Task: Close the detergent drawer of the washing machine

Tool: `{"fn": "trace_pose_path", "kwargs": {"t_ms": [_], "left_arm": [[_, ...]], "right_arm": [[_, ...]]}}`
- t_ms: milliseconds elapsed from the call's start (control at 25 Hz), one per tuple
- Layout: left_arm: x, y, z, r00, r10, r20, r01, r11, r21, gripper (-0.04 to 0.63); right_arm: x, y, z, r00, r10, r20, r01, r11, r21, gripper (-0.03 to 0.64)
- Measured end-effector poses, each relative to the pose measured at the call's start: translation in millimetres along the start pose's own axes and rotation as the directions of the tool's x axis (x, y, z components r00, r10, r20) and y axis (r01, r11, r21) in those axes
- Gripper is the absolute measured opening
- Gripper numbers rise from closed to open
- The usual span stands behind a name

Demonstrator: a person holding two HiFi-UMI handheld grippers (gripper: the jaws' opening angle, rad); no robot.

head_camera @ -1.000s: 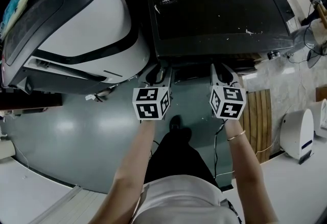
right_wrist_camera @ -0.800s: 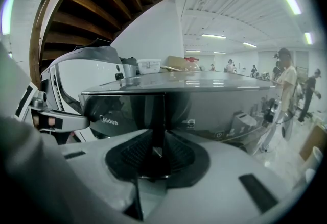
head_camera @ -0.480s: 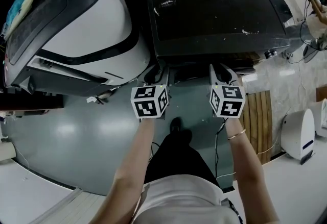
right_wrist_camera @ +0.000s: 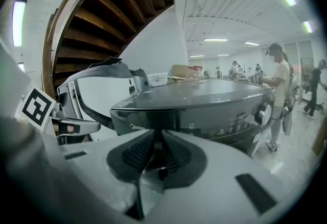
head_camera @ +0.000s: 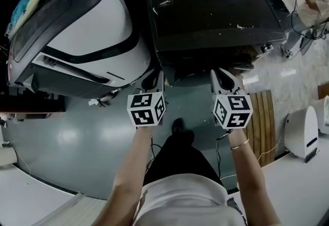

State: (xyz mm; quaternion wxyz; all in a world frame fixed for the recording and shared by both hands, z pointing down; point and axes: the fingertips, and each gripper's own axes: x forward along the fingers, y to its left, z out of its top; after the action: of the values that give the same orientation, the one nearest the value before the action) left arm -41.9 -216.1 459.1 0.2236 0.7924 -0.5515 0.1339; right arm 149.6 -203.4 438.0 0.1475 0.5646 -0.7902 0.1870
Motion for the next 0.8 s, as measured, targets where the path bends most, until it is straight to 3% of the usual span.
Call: {"fn": "trace_pose_path", "kwargs": {"t_ms": [440,800], "left_arm": [[-52,-25,-6,0.999,-0.03,0.038,0.028,0.998,0.055,0.0],[-78,-38,-21,0.999,-0.03,0.031,0.028,0.998,0.054,-0.005]], "right_arm": [[-62,24,-6,0.998,0.048,0.052,-0.047,0.999,-0.01,0.016],[-95,33,-25,0.997,0.064,0.046,-0.064,0.998,-0.02,0.003]]}}
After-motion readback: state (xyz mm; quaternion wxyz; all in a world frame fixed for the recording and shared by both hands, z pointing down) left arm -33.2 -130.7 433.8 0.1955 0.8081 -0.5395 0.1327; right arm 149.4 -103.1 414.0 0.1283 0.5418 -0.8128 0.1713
